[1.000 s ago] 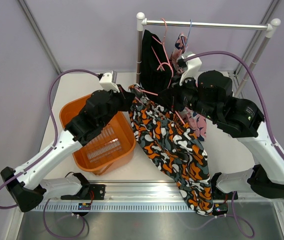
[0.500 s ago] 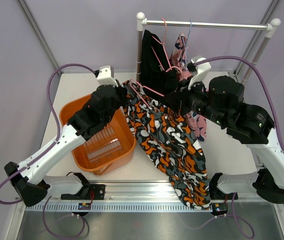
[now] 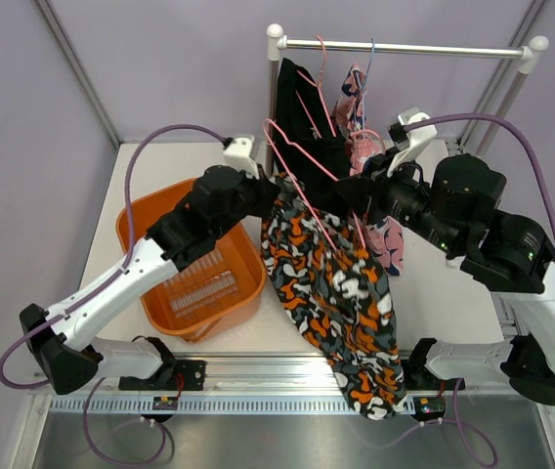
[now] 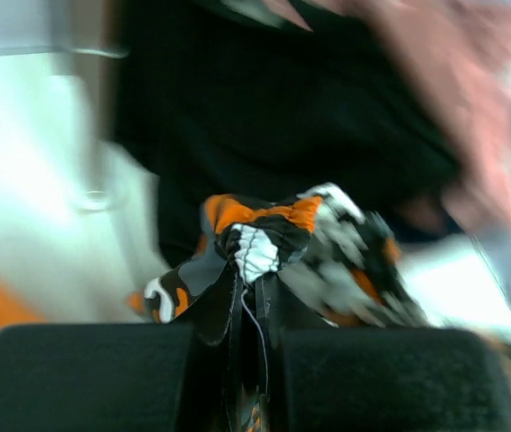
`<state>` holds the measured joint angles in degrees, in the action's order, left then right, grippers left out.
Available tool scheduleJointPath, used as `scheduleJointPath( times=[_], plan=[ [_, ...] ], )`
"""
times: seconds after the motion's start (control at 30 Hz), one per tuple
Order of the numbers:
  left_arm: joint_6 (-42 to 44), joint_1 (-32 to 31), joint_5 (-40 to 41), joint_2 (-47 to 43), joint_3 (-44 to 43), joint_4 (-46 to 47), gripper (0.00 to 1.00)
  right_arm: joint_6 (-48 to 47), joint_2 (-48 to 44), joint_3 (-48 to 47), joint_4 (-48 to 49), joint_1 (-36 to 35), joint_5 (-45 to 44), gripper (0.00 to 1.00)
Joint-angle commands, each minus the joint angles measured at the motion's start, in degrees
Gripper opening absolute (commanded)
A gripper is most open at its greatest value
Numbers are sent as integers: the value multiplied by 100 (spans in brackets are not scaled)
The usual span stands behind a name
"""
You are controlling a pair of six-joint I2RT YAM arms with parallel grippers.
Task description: Remove the shorts from the hanger
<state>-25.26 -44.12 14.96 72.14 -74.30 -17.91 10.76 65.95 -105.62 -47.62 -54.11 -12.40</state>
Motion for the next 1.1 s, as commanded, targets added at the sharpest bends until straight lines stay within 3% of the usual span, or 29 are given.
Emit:
scheduleJointPath(
  times=[0.0, 0.2, 0.37, 0.57, 0.63, 0.77, 0.93, 1.07],
  plan=[
    [914, -710, -1512, -270, -321, 298, 0, -259, 224, -107, 489, -56, -499, 0],
    [1812, -2038, -2156, -349, -884, -668, 0, -777, 725, -616, 841, -47, -1456, 0],
    [1928, -2417, -1033, -587, -1103, -810, 0, -1366, 1279, -1635, 877, -47, -2415, 0],
    [2629, -2373, 1366, -403, -2560, -890, 0, -1727, 1289, -2375, 780, -47, -3083, 0],
    [2989, -2312, 2027, -341, -3340, -645, 0, -1727, 1131, -2323, 736, -47, -3154, 0],
    [4314, -2312, 2301, -411, -4442, 748, 0, -1622, 771, -1963, 666, -47, -3154, 0],
    [5511, -2312, 2003, -797, -4383, 2667, 0, -1472, 515, -1769, 403, -47, -3102, 0],
    [5742, -2303, 2054, -894, -4356, 2706, 0, -1463, 305, -1576, 393, -47, -3110, 0]
  ],
)
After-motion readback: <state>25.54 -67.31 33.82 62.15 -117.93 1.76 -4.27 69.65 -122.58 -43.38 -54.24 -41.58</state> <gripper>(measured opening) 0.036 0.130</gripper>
